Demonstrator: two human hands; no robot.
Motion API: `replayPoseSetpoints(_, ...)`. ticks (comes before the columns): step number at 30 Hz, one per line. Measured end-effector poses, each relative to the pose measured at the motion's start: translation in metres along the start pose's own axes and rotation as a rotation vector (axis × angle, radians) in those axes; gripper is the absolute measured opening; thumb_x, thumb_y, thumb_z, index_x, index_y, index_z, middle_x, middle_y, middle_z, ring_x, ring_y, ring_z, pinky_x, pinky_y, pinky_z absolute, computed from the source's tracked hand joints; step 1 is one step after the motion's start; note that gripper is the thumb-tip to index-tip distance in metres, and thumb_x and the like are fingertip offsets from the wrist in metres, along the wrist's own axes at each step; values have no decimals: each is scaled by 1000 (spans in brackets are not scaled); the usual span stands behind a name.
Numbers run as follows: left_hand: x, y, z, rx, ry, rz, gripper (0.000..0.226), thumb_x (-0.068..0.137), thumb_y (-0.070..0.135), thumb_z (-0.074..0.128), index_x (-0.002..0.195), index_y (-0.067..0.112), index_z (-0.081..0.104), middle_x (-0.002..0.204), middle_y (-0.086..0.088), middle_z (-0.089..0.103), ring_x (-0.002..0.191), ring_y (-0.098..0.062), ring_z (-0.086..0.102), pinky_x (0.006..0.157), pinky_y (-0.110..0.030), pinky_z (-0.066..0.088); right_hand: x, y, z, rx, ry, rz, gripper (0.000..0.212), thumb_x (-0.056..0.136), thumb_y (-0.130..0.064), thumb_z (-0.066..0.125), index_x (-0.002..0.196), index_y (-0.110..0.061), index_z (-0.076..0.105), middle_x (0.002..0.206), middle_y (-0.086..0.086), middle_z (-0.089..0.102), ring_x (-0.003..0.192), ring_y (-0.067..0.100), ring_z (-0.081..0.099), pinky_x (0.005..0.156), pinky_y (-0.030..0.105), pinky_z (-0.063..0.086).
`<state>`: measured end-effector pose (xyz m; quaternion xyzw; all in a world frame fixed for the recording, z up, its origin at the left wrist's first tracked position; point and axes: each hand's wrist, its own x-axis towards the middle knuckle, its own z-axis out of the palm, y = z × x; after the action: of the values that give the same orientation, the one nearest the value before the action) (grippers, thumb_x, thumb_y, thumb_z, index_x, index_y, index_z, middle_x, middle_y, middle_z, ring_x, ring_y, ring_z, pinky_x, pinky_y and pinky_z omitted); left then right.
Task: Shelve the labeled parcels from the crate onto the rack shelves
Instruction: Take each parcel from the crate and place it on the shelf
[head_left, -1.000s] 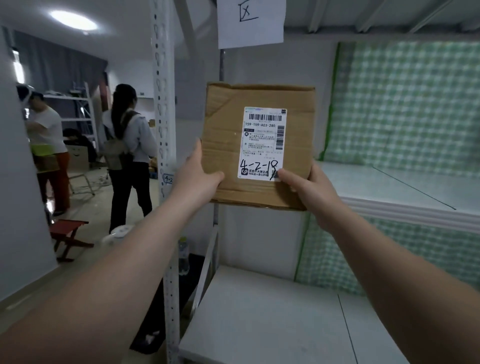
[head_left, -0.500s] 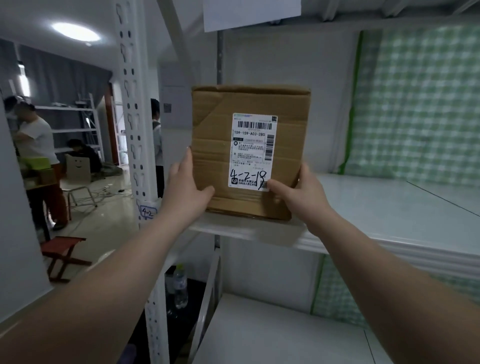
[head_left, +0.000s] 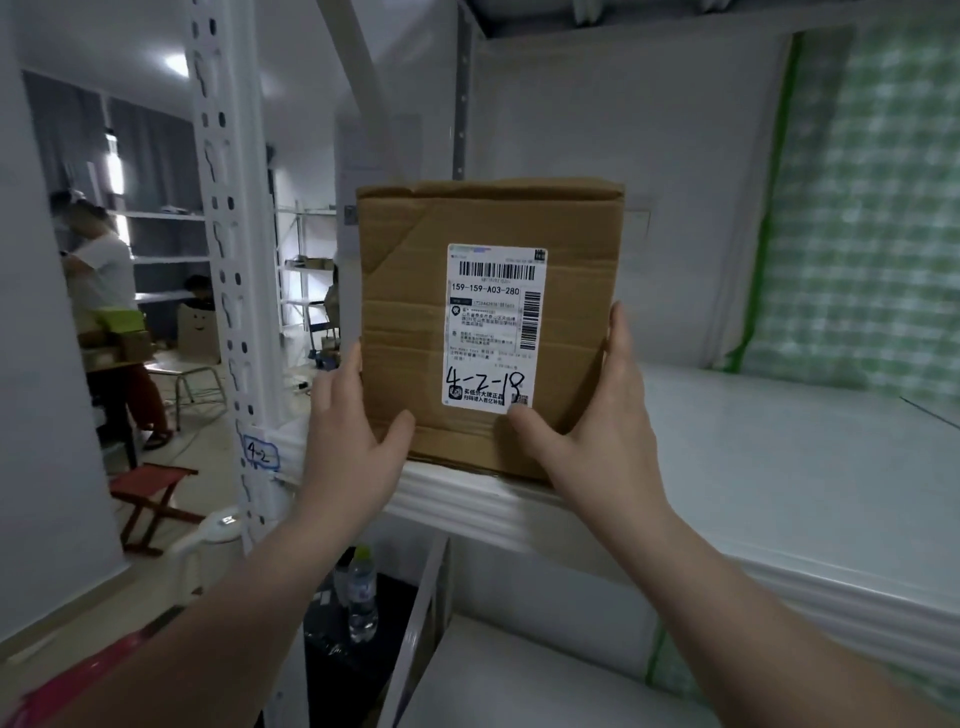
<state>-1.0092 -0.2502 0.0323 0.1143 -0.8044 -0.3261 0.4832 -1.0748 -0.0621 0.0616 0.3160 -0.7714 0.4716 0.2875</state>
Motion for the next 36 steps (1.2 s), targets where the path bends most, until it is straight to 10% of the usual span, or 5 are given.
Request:
replayPoseSetpoints(18,-6,-68,-9,412,69,685,44,88,38,46,129,22,46,131,-8,40,126,-31,38,113,-60,14,-5,-32,45,-175,19,-55,110,83,-34,73,155,-26,-11,158,-2,25,136,11,28,91,20,28)
replayPoseSetpoints(23,-13,-84,-18,438,-29,664,44,89,40,44,129,22,46,127,-6,47,123,-27,42,112,-58,16,-8,-44,66,-193,-97,-64,105,83,-39,71,155,-34,-6,157,2,24,135,16,32,98,24,31)
replayPoseSetpoints(28,-12,-96,-25,456,-57,616,46,87,41,46,129,23,45,125,-5,46,119,-25,44,111,-55,19,-20,-48,83,-536,121,-308,82,85,-51,60,153,-22,24,158,24,16,145,40,20,115,57,25)
replayPoseSetpoints(32,-13,-104,-29,457,-50,595,53,80,39,48,130,22,43,127,-7,43,122,-29,42,112,-55,19,-29,-47,101,-775,-143,-653,71,89,-59,42,149,-22,36,159,15,26,147,35,21,115,58,16)
replayPoseSetpoints(36,-12,-106,-31,445,-70,560,47,85,36,44,129,21,43,131,-7,46,127,-30,39,114,-54,15,-37,-45,115,-849,-320,-603,73,91,-63,34,145,-15,47,155,10,38,145,29,30,113,53,17)
